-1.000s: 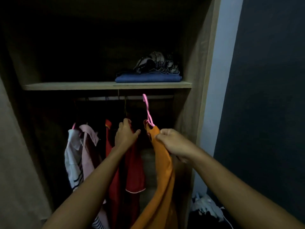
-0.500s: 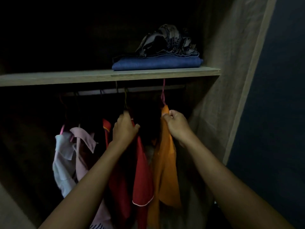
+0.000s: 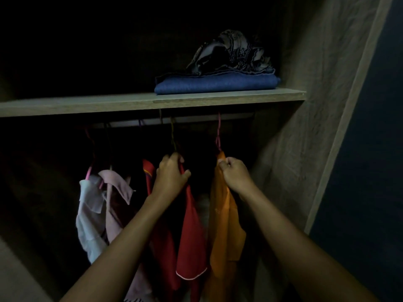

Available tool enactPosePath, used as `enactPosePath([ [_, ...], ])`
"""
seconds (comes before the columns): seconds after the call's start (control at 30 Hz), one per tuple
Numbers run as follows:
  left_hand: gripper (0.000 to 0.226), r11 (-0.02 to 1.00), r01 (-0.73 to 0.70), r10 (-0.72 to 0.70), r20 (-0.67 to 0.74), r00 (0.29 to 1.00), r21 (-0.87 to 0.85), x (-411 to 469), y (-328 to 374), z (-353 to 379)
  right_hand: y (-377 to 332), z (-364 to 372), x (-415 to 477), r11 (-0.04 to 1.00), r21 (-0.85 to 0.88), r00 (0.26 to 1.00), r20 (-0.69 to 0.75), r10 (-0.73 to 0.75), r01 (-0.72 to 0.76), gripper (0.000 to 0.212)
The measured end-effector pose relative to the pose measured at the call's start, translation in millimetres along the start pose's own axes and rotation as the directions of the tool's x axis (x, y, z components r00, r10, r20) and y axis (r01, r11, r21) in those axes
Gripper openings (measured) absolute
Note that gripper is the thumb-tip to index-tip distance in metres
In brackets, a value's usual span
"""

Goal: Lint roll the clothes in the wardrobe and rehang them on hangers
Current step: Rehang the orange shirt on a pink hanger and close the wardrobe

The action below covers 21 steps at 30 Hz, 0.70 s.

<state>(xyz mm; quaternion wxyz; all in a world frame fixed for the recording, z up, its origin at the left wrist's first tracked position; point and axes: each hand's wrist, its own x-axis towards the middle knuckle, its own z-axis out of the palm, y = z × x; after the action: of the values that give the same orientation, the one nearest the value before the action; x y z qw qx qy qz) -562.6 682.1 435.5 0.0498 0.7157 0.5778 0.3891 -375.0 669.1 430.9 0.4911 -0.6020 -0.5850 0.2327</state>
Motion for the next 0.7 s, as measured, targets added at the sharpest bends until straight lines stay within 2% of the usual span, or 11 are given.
enactPosePath([
  [0.13,0.036,1.000,-0.001,0.001,0.018,1.000,0.006,-7,6,-1,5,-5,-6,1.000,-0.003,1.000,-0.024,0.002,-0.002,0.037],
  [0.2,0.039,1.000,-0.003,0.003,0.008,1.000,0.005,-13,9,-1,8,-7,-12,0.999,-0.001,0.999,0.000,0.033,-0.033,0.032],
  [0.27,0.042,1.000,-0.009,0.009,-0.013,1.000,0.010,-22,12,-2,11,-8,-18,0.998,-0.002,0.998,0.021,0.057,-0.057,0.026],
  [0.37,0.043,0.999,-0.032,0.033,-0.058,0.998,0.026,-38,12,-7,12,-8,-30,0.998,-0.024,0.998,0.026,0.053,-0.053,0.031],
  [0.43,0.042,0.998,-0.061,0.062,-0.096,0.993,0.017,-49,8,-13,11,-6,-39,1.000,0.016,0.999,-0.025,0.021,-0.021,0.033],
  [0.5,0.042,0.994,-0.109,0.107,-0.167,0.980,-0.002,-62,1,-24,10,-1,-54,0.992,0.091,0.990,-0.122,-0.071,0.083,0.032],
  [0.57,0.041,0.989,-0.140,0.124,-0.293,0.948,-0.036,-76,-6,-42,4,8,-78,0.970,0.181,0.978,-0.157,-0.135,0.163,0.026],
  [0.63,0.037,0.986,-0.163,0.134,-0.406,0.904,-0.038,-89,-13,-64,-5,23,-103,0.947,0.245,0.976,-0.117,-0.185,0.209,0.017],
  [0.7,0.034,0.980,-0.195,0.186,-0.480,0.857,0.032,-99,-21,-87,-12,47,-123,0.938,0.279,0.978,-0.018,-0.207,0.203,0.011],
])
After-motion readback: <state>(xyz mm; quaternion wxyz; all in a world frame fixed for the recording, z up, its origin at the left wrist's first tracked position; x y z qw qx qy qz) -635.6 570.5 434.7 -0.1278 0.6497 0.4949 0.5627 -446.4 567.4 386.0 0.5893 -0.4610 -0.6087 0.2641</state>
